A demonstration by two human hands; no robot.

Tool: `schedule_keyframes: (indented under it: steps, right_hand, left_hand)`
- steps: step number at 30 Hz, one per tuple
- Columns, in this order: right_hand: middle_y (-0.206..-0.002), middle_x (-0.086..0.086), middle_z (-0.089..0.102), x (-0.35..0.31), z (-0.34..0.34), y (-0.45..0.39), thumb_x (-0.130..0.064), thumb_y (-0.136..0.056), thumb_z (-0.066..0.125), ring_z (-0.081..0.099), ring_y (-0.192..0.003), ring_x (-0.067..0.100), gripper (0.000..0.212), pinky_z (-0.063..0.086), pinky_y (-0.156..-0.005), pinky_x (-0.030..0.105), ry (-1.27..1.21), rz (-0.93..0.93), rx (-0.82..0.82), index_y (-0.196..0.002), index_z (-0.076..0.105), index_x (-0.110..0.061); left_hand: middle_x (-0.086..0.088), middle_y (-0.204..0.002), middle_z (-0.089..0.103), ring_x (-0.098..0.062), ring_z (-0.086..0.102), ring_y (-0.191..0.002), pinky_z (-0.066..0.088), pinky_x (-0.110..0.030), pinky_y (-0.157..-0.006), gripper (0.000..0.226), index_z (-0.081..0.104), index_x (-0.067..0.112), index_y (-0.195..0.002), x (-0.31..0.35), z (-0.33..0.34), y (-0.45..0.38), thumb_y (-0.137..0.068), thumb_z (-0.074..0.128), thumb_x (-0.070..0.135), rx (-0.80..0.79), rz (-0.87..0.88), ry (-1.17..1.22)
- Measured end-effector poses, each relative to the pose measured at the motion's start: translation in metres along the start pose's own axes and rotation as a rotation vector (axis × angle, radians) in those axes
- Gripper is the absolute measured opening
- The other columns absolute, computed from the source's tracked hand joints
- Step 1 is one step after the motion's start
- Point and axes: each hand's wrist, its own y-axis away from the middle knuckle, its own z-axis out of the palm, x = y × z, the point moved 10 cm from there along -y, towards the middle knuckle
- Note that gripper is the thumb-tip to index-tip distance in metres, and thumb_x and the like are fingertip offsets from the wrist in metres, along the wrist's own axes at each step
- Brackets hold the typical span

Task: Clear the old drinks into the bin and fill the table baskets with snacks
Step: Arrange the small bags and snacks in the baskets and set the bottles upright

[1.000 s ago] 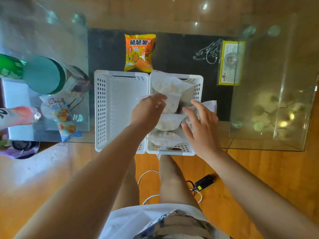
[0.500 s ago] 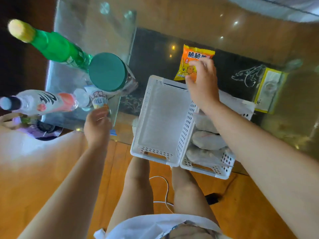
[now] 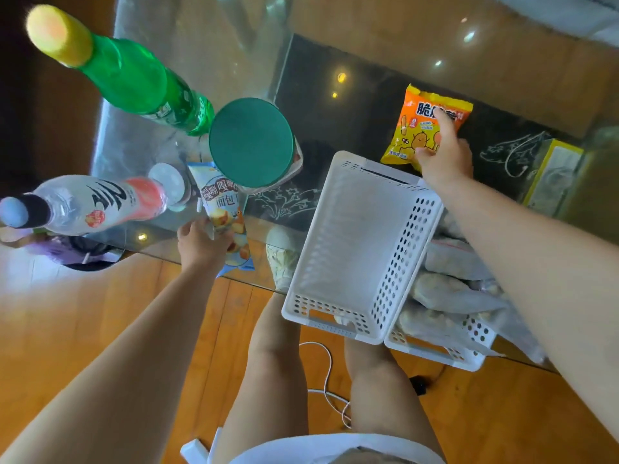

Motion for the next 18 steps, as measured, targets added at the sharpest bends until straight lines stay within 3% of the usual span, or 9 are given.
schedule_keyframes:
  steps: [3,6,12,15,18]
  right_hand:
    - [-0.132,0.013,0.040,-0.004,-0.004,0.002,-0.019,-0.091,0.056,0.048,-0.118,0.029,0.060,0.042,-0.089,0.034,-0.060,-0.002,0.032,-0.139,0.030,-0.042]
    - [-0.134,0.012,0.038,-0.012,-0.009,0.007,-0.018,-0.090,0.058,0.047,-0.121,0.027,0.056,0.044,-0.091,0.032,-0.115,-0.012,0.073,-0.137,0.035,-0.038]
    - [-0.135,0.011,0.038,-0.029,-0.025,0.034,-0.012,-0.091,0.055,0.045,-0.124,0.023,0.053,0.043,-0.100,0.033,-0.160,-0.046,0.182,-0.139,0.039,-0.027]
    - [-0.132,0.011,0.039,-0.038,-0.037,0.060,-0.013,-0.090,0.055,0.046,-0.118,0.017,0.055,0.039,-0.098,0.025,-0.286,-0.093,0.235,-0.140,0.038,-0.026]
    - [-0.121,0.006,0.040,-0.046,-0.048,0.097,-0.014,-0.088,0.055,0.042,-0.106,0.006,0.055,0.036,-0.089,0.005,-0.364,-0.190,0.260,-0.139,0.039,-0.026]
  left_hand:
    - [-0.016,-0.135,0.047,-0.032,0.050,-0.117,0.042,-0.040,-0.093,0.049,0.050,0.008,-0.129,0.002,0.000,0.002,-0.084,0.065,0.019,-0.003,0.009,0.032]
    - [-0.012,-0.119,0.060,-0.023,0.055,-0.091,0.041,-0.033,-0.075,0.041,0.051,0.007,-0.121,-0.002,0.000,0.005,-0.084,0.065,0.018,-0.033,-0.015,0.131]
    - [-0.013,-0.116,0.062,-0.027,0.060,-0.099,0.048,-0.035,-0.077,0.043,0.052,0.004,-0.121,-0.012,-0.012,0.018,-0.084,0.067,0.017,-0.113,-0.014,0.205]
    - [-0.012,-0.111,0.064,-0.028,0.062,-0.097,0.050,-0.037,-0.077,0.036,0.052,0.001,-0.117,-0.021,-0.023,0.035,-0.084,0.065,0.011,-0.158,0.017,0.257]
    - [-0.005,-0.100,0.062,-0.019,0.060,-0.089,0.047,-0.020,-0.063,0.026,0.051,0.005,-0.109,-0.022,-0.041,0.059,-0.086,0.062,0.006,-0.167,0.097,0.383]
